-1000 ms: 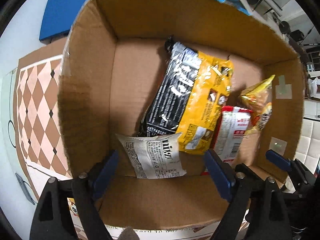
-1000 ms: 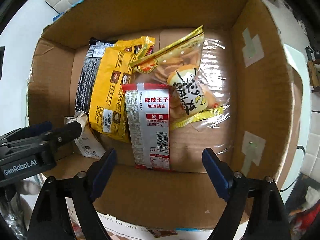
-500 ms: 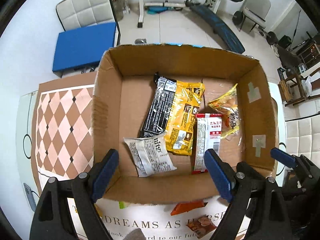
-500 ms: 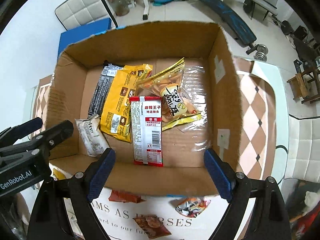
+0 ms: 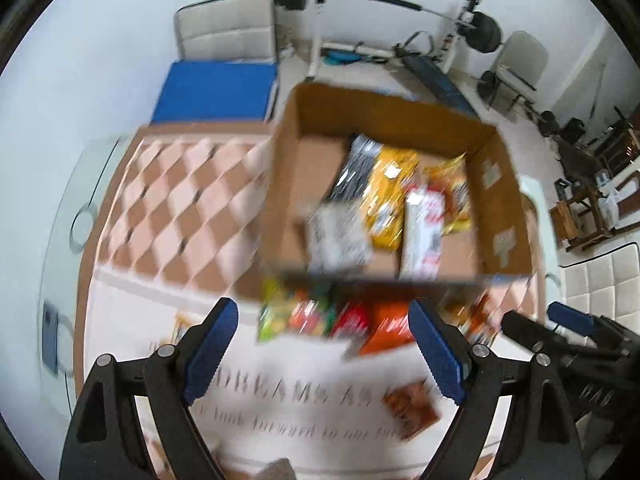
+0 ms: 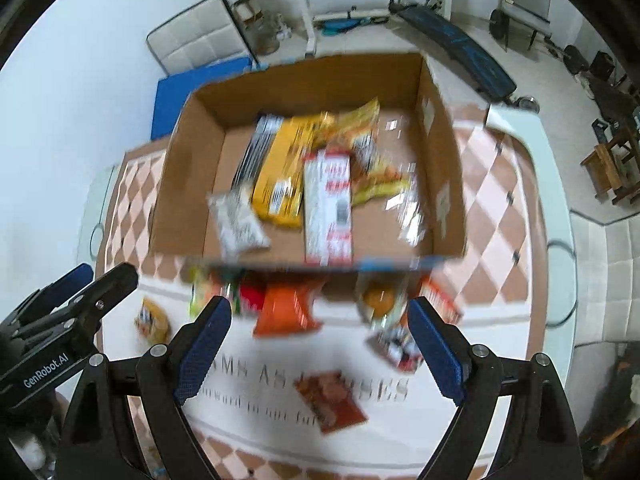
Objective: Organize snacks
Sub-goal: 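Grasp a white bag with left tool while right tool grasps the brown shrimp packet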
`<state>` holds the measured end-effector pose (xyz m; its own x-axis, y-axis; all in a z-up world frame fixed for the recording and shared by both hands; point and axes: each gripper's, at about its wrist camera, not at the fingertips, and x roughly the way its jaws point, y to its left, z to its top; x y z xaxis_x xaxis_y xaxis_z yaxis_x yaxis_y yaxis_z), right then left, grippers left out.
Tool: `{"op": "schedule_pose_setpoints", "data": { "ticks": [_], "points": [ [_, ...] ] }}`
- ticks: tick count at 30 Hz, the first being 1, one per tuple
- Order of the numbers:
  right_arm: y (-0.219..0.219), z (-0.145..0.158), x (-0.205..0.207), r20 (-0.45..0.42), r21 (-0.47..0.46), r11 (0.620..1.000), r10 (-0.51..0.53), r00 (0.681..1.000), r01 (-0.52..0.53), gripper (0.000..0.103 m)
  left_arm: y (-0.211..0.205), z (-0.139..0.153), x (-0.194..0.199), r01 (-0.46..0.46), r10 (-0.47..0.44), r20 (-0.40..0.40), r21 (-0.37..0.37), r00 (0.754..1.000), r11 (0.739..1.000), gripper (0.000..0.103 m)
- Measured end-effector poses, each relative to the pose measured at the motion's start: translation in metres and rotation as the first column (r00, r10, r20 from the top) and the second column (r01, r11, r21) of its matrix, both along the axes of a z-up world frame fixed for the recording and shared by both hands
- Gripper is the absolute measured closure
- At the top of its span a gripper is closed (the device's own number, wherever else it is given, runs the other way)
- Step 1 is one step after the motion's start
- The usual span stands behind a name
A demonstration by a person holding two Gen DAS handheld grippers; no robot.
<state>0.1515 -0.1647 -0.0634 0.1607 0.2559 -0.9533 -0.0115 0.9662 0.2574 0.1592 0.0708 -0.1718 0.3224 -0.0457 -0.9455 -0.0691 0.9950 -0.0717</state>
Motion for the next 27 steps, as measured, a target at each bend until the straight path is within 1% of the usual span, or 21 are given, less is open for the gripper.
{"op": "schedule_pose_setpoints", "data": {
  "ticks": [2,4,5,6,8,11,12,13,15,16,17,19,22,23,25,27],
  "points": [
    [0.005,-0.012,-0.016,-0.035,-0.003,1.0,0.011,0.999,-0.011,0.011,0.014,-0.017,-0.024,-0.028,0.029,-0.052,0.018,0.998,0.999,0.016],
    [0.011,-0.029,-0.03,-0.087,-0.005,1.0,0.023,0.996,-0.023,0.011,0.031,-0.037,-0.046,-0.062,0.066,-0.113,0.038,0.991,0.997,0.016],
    [0.013,-0.037,-0.035,-0.111,-0.003,1.0,0.027,0.993,-0.027,0.011,0.042,-0.051,-0.059,-0.085,0.092,-0.156,0.052,0.983,0.995,0.016],
    [0.016,-0.05,-0.041,-0.147,0.002,0.999,0.033,0.989,-0.033,0.011,0.052,-0.063,-0.07,-0.109,0.119,-0.195,0.061,0.974,0.992,0.016],
    [0.022,-0.067,-0.05,-0.191,-0.006,0.999,0.05,0.98,-0.052,0.011,0.073,-0.089,-0.095,-0.157,0.168,-0.268,0.063,0.949,0.986,0.016],
    [0.032,-0.086,-0.059,-0.241,-0.017,0.996,0.079,0.967,-0.085,0.011,0.095,-0.113,-0.125,-0.2,0.218,-0.331,0.087,0.918,0.976,0.016],
    [0.036,-0.091,-0.061,-0.253,-0.024,0.995,0.09,0.963,-0.099,0.011,0.104,-0.122,-0.137,-0.219,0.241,-0.355,0.1,0.903,0.971,0.016],
    [0.039,-0.096,-0.064,-0.263,-0.032,0.993,0.1,0.96,-0.112,0.011,0.108,-0.127,-0.143,-0.227,0.25,-0.367,0.104,0.896,0.968,0.016],
    [0.047,-0.105,-0.067,-0.279,-0.045,0.989,0.121,0.953,-0.139,0.011,0.12,-0.145,-0.16,-0.252,0.28,-0.405,0.123,0.87,0.96,0.016],
    [0.051,-0.109,-0.067,-0.285,-0.051,0.988,0.128,0.95,-0.148,0.011,0.124,-0.149,-0.164,-0.259,0.288,-0.415,0.126,0.863,0.958,0.016],
    [0.055,-0.111,-0.067,-0.29,-0.054,0.986,0.134,0.948,-0.156,0.011,0.129,-0.159,-0.17,-0.269,0.299,-0.436,0.13,0.849,0.954,0.016],
    [0.064,-0.118,-0.069,-0.302,-0.059,0.982,0.153,0.941,-0.179,0.011,0.136,-0.172,-0.179,-0.289,0.317,-0.461,0.132,0.829,0.948,0.016],
    [0.073,-0.124,-0.07,-0.314,-0.062,0.978,0.172,0.934,-0.201,0.011,0.143,-0.187,-0.186,-0.3,0.329,-0.484,0.138,0.811,0.944,0.016],
    [0.075,-0.125,-0.07,-0.318,-0.062,0.977,0.175,0.932,-0.205,0.011,0.145,-0.194,-0.188,-0.304,0.327,-0.499,0.129,0.803,0.944,0.016],
    [0.078,-0.127,-0.07,-0.327,-0.063,0.975,0.183,0.927,-0.215,0.011,0.146,-0.202,-0.19,-0.31,0.329,-0.512,0.125,0.794,0.942,0.016],
    [0.08,-0.131,-0.07,-0.337,-0.063,0.973,0.189,0.922,-0.222,0.011,0.145,-0.209,-0.189,-0.303,0.318,-0.511,0.116,0.798,0.946,0.018]
  ]
}}
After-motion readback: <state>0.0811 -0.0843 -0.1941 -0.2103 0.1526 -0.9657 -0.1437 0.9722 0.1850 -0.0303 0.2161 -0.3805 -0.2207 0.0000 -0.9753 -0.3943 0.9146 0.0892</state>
